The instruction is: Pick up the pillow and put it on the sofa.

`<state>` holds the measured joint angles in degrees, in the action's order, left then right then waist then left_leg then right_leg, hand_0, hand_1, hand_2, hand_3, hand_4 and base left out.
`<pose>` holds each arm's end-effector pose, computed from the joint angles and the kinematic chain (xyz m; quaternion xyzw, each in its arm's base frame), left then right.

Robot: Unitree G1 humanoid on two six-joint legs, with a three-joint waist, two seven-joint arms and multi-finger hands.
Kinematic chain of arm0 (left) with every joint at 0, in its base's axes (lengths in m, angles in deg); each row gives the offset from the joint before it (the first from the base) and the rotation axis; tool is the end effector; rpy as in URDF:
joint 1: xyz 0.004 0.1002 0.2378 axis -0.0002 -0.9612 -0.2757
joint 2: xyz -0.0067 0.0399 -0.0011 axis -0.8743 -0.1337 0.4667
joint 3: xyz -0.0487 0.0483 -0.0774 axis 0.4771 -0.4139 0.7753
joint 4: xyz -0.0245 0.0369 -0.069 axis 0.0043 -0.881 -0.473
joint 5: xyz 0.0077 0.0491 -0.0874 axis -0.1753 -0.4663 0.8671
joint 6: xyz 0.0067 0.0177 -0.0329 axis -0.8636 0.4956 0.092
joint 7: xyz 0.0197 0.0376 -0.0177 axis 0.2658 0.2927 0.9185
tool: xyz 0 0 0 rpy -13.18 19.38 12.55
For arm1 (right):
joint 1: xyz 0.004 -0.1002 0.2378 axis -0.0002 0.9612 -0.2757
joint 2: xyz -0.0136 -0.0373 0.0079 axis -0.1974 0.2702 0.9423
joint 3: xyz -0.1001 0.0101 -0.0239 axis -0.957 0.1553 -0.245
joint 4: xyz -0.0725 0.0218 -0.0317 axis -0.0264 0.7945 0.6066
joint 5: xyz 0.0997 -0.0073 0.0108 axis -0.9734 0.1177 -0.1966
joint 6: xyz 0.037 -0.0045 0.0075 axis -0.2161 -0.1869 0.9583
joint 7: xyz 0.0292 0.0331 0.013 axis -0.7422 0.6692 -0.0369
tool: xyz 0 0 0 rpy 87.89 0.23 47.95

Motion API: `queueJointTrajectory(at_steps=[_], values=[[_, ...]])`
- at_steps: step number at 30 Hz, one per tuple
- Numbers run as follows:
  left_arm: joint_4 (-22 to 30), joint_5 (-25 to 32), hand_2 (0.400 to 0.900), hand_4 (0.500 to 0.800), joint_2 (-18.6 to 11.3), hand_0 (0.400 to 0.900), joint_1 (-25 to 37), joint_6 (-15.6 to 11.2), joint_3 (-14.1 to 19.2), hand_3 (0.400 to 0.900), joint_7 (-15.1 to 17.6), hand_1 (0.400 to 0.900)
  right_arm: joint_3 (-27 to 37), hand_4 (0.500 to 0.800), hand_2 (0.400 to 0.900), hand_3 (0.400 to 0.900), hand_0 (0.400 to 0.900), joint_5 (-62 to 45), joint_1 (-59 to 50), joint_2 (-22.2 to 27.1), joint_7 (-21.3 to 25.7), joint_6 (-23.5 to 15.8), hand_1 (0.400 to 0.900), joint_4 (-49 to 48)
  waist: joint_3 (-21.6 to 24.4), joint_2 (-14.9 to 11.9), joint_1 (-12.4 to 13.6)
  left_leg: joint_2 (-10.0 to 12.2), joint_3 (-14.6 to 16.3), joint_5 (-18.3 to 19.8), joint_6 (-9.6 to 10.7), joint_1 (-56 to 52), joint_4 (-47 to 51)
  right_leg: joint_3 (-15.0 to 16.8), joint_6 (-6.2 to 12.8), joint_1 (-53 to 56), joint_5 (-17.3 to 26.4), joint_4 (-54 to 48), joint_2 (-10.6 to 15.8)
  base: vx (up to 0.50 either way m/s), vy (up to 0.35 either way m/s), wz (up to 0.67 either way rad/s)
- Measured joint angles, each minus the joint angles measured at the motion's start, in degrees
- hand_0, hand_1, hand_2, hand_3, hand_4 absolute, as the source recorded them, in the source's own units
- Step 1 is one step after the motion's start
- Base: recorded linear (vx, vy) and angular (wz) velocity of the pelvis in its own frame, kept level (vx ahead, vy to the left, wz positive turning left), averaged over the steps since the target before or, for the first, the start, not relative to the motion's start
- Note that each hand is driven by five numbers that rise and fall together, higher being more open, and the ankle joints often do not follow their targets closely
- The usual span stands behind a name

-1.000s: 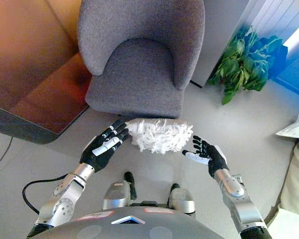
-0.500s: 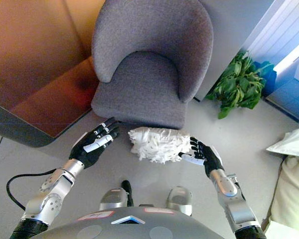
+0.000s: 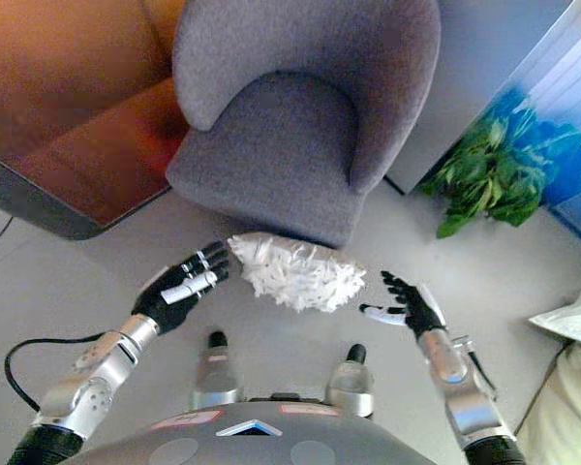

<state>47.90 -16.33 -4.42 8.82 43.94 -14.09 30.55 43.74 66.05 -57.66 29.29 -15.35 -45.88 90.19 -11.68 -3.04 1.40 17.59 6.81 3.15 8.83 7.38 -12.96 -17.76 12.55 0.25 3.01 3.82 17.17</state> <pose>0.1118 0.2433 -0.0074 -0.1630 0.2583 -0.1061 0.9463 0.1072 -0.2529 -0.0084 -0.2894 0.2935 0.0366 0.9103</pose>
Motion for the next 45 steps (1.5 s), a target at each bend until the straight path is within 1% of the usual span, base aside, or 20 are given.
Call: queueJointTrajectory(at_steps=[2, 3, 4, 6, 8, 9, 10, 11, 12, 13, 15, 17, 20, 26, 29, 30, 33, 36, 40, 45], values=[[1.47, 0.16, 0.9, 0.8, -0.3, 0.9, -0.13, -0.44, -0.73, 0.9, -0.02, 0.9, -0.37, 0.8, 0.9, 0.9, 0.9, 4.65, -0.87, 2.02, 2.94, -0.45, 0.9, 0.15, -0.21, 0.54, -0.61, 0.29, -0.04, -1.43, 2.54, 1.49, 0.73, -0.24, 0.0, -0.99, -0.71, 0.77, -0.57, -0.21, -0.109, 0.32], [2.23, 0.2, 0.9, 0.8, -0.62, 0.9, 0.91, -1.36, -1.12, 0.9, -0.01, 0.9, -0.43, 0.8, 0.9, 0.9, 0.9, 6.49, -1.73, 2.46, 4.18, -1.08, 0.9, 0.16, -0.91, 0.01, -1.42, 0.3, 0.04, -1.79, 3.31, 2.25, 0.25, -0.17, 0.06, -1.95, -0.84, 1.15, -0.38, -0.25, -0.048, 0.27], [2.83, 0.69, 0.9, 0.8, -0.99, 0.9, 2.5, -2.36, -1.34, 0.9, -0.02, 0.9, -1.03, 0.8, 0.9, 0.9, 0.9, 9.0, -3.41, 2.96, 5.92, -1.3, 0.9, 0.15, -1.91, -0.31, -1.48, 0.27, -0.13, -2.28, 3.84, 4.76, -0.77, 0.12, -0.29, -4.74, -1.17, 3.16, -0.16, -0.3, -0.015, 0.26], [3.63, 1.36, 0.9, 0.8, -2.23, 0.9, 6.78, -3.92, -1.57, 0.9, 0.24, 0.9, -2.37, 0.8, 0.9, 0.9, 0.9, 11.89, -7.47, 3.33, 7.61, -1.39, 0.9, 0.25, -4.97, -1.35, -1.49, -0.07, -0.16, -2.72, 3.26, 8.38, -2.68, 0.63, -0.31, -8.0, -1.49, 5.72, 0.73, -0.3, -0.01, 0.21], [3.87, 2.86, 0.9, 0.8, -4.17, 0.9, 10.47, -6.25, -2.45, 0.9, 0.47, 0.9, -5.17, 0.8, 0.9, 0.9, 0.9, 14.0, -12.57, 4.42, 9.71, -2.37, 0.9, 0.18, -7.68, -1.26, -1.1, -0.55, -0.43, -2.83, 2.66, 10.83, -4.7, 2.88, -0.06, -11.82, -1.87, 10.53, 1.85, -0.27, 0.003, 0.14], [4.31, 3.3, 0.9, 0.8, -4.66, 0.9, 11.7, -8.17, -2.53, 0.9, 0.72, 0.9, -6.04, 0.8, 0.9, 0.9, 0.9, 14.71, -15.13, 5.42, 10.67, -3.28, 0.9, 0.04, -9.16, -1.07, -1.3, -0.62, -0.57, -2.56, 2.14, 12.41, -5.94, 3.96, -0.22, -15.29, -2.29, 14.79, 2.8, -0.27, 0.019, 0.13], [4.72, 3.54, 0.9, 0.8, -5.35, 0.9, 12.94, -10.2, -2.61, 0.9, 0.73, 0.9, -6.78, 0.8, 0.9, 0.9, 0.9, 14.95, -17.8, 6.29, 11.77, -4.06, 0.9, -0.05, -10.36, -0.91, -1.14, -1.34, -0.76, -2.47, 1.73, 15.22, -7.57, 4.92, -0.1, -18.06, -3.4, 17.31, 3.98, -0.27, 0.003, 0.13], [4.94, 3.7, 0.9, 0.8, -6.13, 0.9, 14.41, -11.68, -2.82, 0.9, 1.09, 0.9, -7.06, 0.8, 0.9, 0.9, 0.9, 15.04, -19.97, 7.18, 12.41, -4.7, 0.9, 0.2, -11.41, -1.06, -1.46, -2.34, -1.27, -2.05, 1.03, 18.12, -9.16, 5.47, 0.28, -20.0, -5.76, 18.63, 5.16, -0.25, -0.015, 0.11], [4.94, 3.93, 0.9, 0.8, -6.22, 0.9, 16.0, -12.57, -2.94, 0.9, 1.59, 0.9, -7.04, 0.8, 0.9, 0.9, 0.9, 15.04, -22.15, 8.11, 12.79, -4.8, 0.9, 0.66, -13.06, -0.28, -1.25, -2.47, -1.98, -1.99, 0.9, 20.59, -10.95, 6.03, 0.89, -22.23, -6.74, 20.95, 5.68, -0.25, -0.031, 0.09], [5.07, 4.06, 0.9, 0.8, -6.3, 0.9, 16.95, -13.25, -2.96, 0.9, 1.91, 0.9, -7.01, 0.8, 0.9, 0.9, 0.9, 15.02, -24.73, 8.6, 13.33, -4.69, 0.9, 1.25, -14.25, 0.72, -1.08, -2.42, -3.0, -2.02, 0.82, 23.58, -12.66, 6.64, 0.79, -25.18, -7.4, 23.71, 5.7, -0.22, -0.029, 0.06], [5.15, 4.64, 0.9, 0.8, -6.28, 0.9, 18.18, -14.9, -2.98, 0.9, 2.82, 0.9, -7.03, 0.8, 0.9, 0.9, 0.9, 14.99, -28.31, 8.91, 13.49, -4.72, 0.9, 1.97, -16.13, 1.03, -0.95, -2.37, -3.54, -2.14, 0.69, 28.29, -15.46, 8.13, 0.15, -31.23, -9.26, 29.08, 6.37, -0.21, -0.031, 0.07], [5.11, 4.63, 0.9, 0.8, -6.11, 0.9, 19.1, -15.04, -4.05, 0.9, 3.71, 0.9, -7.07, 0.8, 0.9, 0.9, 0.9, 14.89, -31.08, 8.9, 13.7, -4.57, 0.9, 2.4, -16.96, 1.25, -1.03, -1.83, -3.81, -2.3, 0.48, 33.22, -18.4, 8.77, -0.3, -36.51, -10.35, 33.49, 6.62, -0.17, -0.015, 0.09], [5.05, 4.59, 0.9, 0.8, -5.88, 0.9, 20.38, -15.05, -5.25, 0.9, 4.13, 0.9, -7.15, 0.8, 0.9, 0.9, 0.9, 14.41, -32.74, 8.9, 13.87, -4.54, 0.9, 2.81, -18.0, 1.3, -1.1, -1.72, -4.47, -2.27, 0.48, 37.72, -21.41, 9.24, -0.69, -40.74, -10.96, 36.86, 6.89, -0.14, -0.003, 0.13], [5.17, 4.43, 0.9, 0.8, -5.75, 0.9, 24.38, -17.5, -5.42, 0.9, 5.19, 0.9, -8.03, 0.8, 0.9, 0.9, 0.9, 14.09, -35.56, 9.28, 14.58, -4.42, 0.9, 2.82, -18.13, 1.9, -0.89, -1.9, -5.26, -1.6, 0.0, 46.29, -27.97, 10.64, -0.96, -49.3, -13.04, 44.87, 8.51, -0.08, 0.008, 0.09], [5.2, 4.45, 0.9, 0.8, -5.7, 0.9, 25.13, -17.58, -5.38, 0.9, 5.35, 0.9, -8.09, 0.8, 0.9, 0.9, 0.9, 12.26, -38.63, 9.42, 14.57, -4.35, 0.9, 2.81, -18.23, 2.19, -0.8, -1.81, -5.49, -1.33, -0.1, 50.74, -31.65, 12.04, -1.19, -54.23, -14.5, 49.85, 9.45, 0.0, 0.017, 0.12], [5.18, 4.44, 0.9, 0.8, -5.64, 0.9, 25.03, -17.54, -5.38, 0.9, 5.34, 0.9, -8.09, 0.8, 0.9, 0.9, 0.9, 12.01, -39.26, 9.42, 14.58, -4.25, 0.9, 2.83, -18.25, 2.3, -0.73, -1.76, -5.64, -1.19, -0.15, 51.84, -32.84, 12.26, -0.81, -55.24, -15.3, 51.43, 9.71, 0.05, 0.014, 0.2], [5.37, 4.45, 0.9, 0.8, -5.6, 0.9, 25.13, -17.55, -5.38, 0.9, 5.03, 0.9, -8.08, 0.8, 0.9, 0.9, 0.9, 11.34, -40.63, 9.82, 15.11, -3.77, 0.9, 2.8, -18.26, 2.71, -0.49, -1.68, -6.77, -0.22, -0.17, 56.03, -37.75, 13.14, -1.32, -59.08, -17.74, 57.47, 10.78, 0.01, 0.014, 0.17], [5.88, 4.49, 0.9, 0.8, -5.56, 0.9, 25.05, -17.54, -5.41, 0.9, 4.78, 0.9, -8.14, 0.8, 0.9, 0.9, 0.9, 11.06, -42.26, 10.15, 16.22, -3.33, 0.9, 2.76, -18.26, 3.2, 0.2, -1.64, -7.82, 0.98, -0.32, 60.46, -43.26, 15.11, -1.49, -63.75, -19.87, 63.59, 11.33, 0.0, 0.022, 0.13], [6.37, 4.62, 0.9, 0.8, -5.58, 0.9, 25.28, -17.53, -5.32, 0.9, 4.32, 0.9, -8.99, 0.8, 0.9, 0.9, 0.9, 11.23, -45.29, 10.2, 18.19, -1.98, 0.9, 2.85, -18.28, 3.64, 0.6, -1.71, -10.23, 3.49, 0.45, 66.97, -51.66, 17.92, -1.35, -69.86, -23.29, 72.39, 11.72, 0.05, 0.028, 0.09], [6.46, 4.76, 0.9, 0.8, -5.7, 0.9, 25.29, -17.42, -5.32, 0.9, 3.61, 0.9, -9.55, 0.8, 0.9, 0.9, 0.9, 12.16, -46.91, 10.29, 18.2, -1.17, 0.9, 3.26, -18.29, 3.67, 0.8, -1.88, -12.25, 5.18, 1.12, 70.82, -58.48, 20.62, -1.23, -73.74, -26.36, 80.09, 12.06, 0.06, 0.015, 0.12]])
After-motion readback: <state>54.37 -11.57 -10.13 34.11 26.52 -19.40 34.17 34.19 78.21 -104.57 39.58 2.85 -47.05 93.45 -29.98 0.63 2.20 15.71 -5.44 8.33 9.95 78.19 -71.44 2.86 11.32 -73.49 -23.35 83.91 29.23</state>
